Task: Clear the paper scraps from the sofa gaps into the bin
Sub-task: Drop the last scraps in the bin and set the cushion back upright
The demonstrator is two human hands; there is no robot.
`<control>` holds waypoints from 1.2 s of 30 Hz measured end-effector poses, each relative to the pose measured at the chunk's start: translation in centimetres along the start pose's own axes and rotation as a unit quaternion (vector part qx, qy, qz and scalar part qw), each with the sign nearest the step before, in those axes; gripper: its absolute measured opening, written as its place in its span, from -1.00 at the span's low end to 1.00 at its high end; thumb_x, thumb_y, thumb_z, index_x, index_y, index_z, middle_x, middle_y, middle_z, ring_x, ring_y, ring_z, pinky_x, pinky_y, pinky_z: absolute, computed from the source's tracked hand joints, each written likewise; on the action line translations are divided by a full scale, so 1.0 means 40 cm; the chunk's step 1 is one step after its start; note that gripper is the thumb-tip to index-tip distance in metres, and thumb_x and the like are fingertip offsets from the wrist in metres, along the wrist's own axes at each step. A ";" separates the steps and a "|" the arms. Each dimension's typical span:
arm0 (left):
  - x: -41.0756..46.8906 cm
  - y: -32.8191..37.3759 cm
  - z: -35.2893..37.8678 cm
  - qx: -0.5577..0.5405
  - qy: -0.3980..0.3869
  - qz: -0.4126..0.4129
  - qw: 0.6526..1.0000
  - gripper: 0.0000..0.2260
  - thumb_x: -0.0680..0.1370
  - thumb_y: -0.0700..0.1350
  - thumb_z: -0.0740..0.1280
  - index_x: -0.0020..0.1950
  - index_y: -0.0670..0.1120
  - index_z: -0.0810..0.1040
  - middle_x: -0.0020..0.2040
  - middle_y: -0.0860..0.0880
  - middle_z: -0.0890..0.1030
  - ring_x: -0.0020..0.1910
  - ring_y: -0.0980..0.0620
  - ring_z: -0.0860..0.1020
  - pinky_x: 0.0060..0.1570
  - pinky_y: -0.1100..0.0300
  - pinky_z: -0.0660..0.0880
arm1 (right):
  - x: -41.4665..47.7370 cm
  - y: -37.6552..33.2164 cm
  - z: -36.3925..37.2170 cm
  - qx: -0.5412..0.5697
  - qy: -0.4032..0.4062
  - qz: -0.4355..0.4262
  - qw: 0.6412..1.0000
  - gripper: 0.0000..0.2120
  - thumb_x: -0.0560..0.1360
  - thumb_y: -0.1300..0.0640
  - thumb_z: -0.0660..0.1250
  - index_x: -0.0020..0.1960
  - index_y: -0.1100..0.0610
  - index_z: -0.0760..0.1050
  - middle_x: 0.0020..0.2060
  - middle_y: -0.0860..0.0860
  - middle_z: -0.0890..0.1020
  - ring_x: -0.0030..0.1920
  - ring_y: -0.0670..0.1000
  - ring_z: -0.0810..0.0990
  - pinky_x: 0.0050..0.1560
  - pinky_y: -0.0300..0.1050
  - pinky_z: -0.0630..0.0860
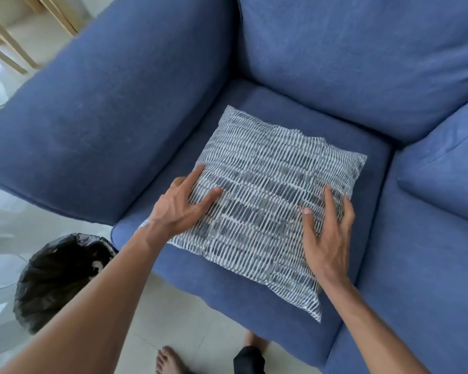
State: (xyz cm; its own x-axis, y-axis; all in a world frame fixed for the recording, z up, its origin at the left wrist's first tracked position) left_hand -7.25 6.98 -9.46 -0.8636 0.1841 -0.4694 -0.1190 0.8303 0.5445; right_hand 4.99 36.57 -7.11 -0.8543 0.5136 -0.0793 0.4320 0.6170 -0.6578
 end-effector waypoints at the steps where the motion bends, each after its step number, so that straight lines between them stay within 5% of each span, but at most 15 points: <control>1: 0.008 -0.003 -0.007 -0.004 -0.002 -0.006 1.000 -0.21 0.42 0.61 0.01 0.59 0.35 0.03 0.50 -0.05 0.39 0.41 -0.15 0.46 0.32 -0.05 0.39 | 0.001 0.014 -0.008 0.009 0.000 0.010 1.000 -0.37 0.57 -0.32 0.10 0.59 -0.23 0.07 0.60 -0.06 -0.03 0.58 0.08 0.13 0.33 0.06 0.36; 8: 0.094 0.014 -0.025 -0.142 -0.037 -0.105 0.984 0.10 0.24 0.69 0.12 0.62 0.05 0.21 0.55 -0.05 0.39 0.48 -0.10 0.41 0.47 -0.10 0.34 | 0.042 0.083 -0.008 0.122 -0.029 0.176 0.976 -0.12 0.42 -0.47 0.23 0.60 -0.24 -0.08 0.59 -0.04 0.14 0.54 0.06 0.23 0.32 -0.06 0.24; 12: 0.168 0.069 -0.019 -0.208 -0.039 -0.128 0.969 0.00 0.14 0.58 0.43 0.37 -0.05 0.49 0.15 0.03 0.66 0.08 0.01 0.66 0.10 0.08 0.61 | 0.103 0.082 0.009 0.216 -0.025 0.274 0.937 0.05 0.27 -0.50 0.39 0.59 -0.17 0.02 0.51 -0.11 0.34 0.45 0.03 0.38 0.43 0.08 0.33; 16: 0.208 0.107 -0.024 -0.261 -0.021 -0.129 0.957 -0.28 0.18 0.33 0.63 0.17 -0.01 0.50 -0.02 0.06 0.68 -0.10 0.06 0.69 -0.24 0.21 0.60 | 0.155 0.072 0.010 0.278 0.003 0.295 0.914 -0.10 0.26 -0.34 0.54 0.48 -0.11 0.28 0.29 -0.12 0.56 0.24 -0.01 0.57 0.32 0.13 0.50; 20: 0.236 0.145 -0.071 -0.320 0.012 -0.082 0.944 -0.28 0.19 0.16 0.70 0.26 0.00 0.52 0.05 0.04 0.72 -0.02 0.01 0.72 0.00 0.03 0.68 | 0.201 0.036 -0.017 0.318 0.037 0.262 0.910 -0.08 0.19 -0.29 0.61 0.45 -0.16 0.31 0.24 -0.14 0.58 0.20 -0.02 0.61 0.28 0.13 0.54; 24: 0.306 0.232 -0.155 -0.386 0.043 -0.034 0.921 -0.35 0.26 -0.05 0.70 0.27 0.01 0.50 0.05 0.04 0.71 -0.09 0.06 0.74 -0.23 0.17 0.69 | 0.293 -0.044 -0.065 0.367 0.067 0.190 0.908 -0.19 0.25 -0.13 0.64 0.41 -0.20 0.35 0.17 -0.21 0.63 0.11 -0.16 0.66 0.11 -0.06 0.60; 28: 0.386 0.344 -0.232 -0.426 0.059 0.009 0.903 -0.32 0.29 -0.22 0.66 0.34 -0.02 0.45 0.10 0.00 0.68 0.01 -0.02 0.71 -0.24 0.18 0.68 | 0.408 -0.113 -0.135 0.370 0.112 0.135 0.912 -0.33 0.32 -0.04 0.62 0.35 -0.18 0.42 0.11 -0.26 0.66 0.03 -0.28 0.65 0.01 -0.25 0.59; 32: 0.467 0.473 -0.299 -0.435 0.061 0.077 0.895 -0.29 0.32 -0.31 0.62 0.38 -0.02 0.42 0.14 -0.01 0.68 0.04 0.00 0.70 -0.12 0.13 0.68 | 0.514 -0.182 -0.206 0.362 0.168 0.074 0.914 -0.34 0.35 -0.01 0.61 0.37 -0.09 0.41 0.18 -0.23 0.63 0.13 -0.26 0.62 0.08 -0.34 0.54; 36: 0.536 0.553 -0.304 -0.419 0.039 0.106 0.901 -0.30 0.33 -0.38 0.59 0.39 -0.03 0.44 0.19 -0.03 0.66 0.16 -0.07 0.66 0.08 -0.06 0.66 | 0.581 -0.201 -0.249 0.342 0.223 0.033 0.912 -0.24 0.37 -0.04 0.58 0.47 -0.02 0.31 0.32 -0.18 0.53 0.28 -0.22 0.52 0.34 -0.22 0.46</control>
State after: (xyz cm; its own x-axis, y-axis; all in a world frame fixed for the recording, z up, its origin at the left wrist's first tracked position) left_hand -34.34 22.91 0.98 -0.9380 0.2273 -0.2616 -0.2484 0.0854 0.9649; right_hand -15.44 49.49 3.78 -0.5642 0.8221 0.0768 0.0667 0.1381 -0.9882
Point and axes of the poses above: each hand's wrist, its own x-axis towards the middle knuckle, its own z-axis out of the palm, y = z × x, the point moved 7 cm from there along x, towards the middle knuckle
